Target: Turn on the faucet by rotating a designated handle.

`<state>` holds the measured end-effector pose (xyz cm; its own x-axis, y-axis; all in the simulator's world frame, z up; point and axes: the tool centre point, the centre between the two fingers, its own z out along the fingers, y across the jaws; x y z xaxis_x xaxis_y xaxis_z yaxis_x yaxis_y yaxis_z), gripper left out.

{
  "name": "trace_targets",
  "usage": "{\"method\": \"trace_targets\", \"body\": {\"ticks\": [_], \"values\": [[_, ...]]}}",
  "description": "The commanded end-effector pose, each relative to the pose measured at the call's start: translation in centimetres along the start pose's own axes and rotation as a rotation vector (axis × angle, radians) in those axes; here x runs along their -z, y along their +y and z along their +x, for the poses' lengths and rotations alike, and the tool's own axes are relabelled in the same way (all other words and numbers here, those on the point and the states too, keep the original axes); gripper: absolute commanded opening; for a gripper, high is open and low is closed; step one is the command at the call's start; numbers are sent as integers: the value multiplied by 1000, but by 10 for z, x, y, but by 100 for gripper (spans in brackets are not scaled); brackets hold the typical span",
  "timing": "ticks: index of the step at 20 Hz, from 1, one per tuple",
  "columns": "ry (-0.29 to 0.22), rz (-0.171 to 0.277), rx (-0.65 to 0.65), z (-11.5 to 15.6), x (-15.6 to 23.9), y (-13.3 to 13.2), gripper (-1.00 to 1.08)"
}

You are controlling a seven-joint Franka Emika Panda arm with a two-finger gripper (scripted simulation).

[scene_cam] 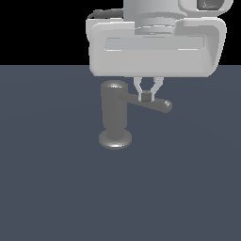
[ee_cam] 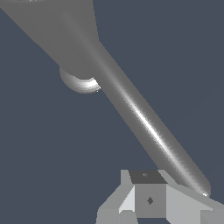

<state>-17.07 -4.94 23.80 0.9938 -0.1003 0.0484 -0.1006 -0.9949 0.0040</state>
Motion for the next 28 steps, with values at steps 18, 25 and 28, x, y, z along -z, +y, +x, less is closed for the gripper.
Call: {"method": "trace_targets", "body": {"ticks": [18,25,28], "values": [[-17,0,-12,43,-8,45,-100],[-24,1,-17,61,-11,63,-100],[-27,1,-18,69,-13,70,-100]]}}
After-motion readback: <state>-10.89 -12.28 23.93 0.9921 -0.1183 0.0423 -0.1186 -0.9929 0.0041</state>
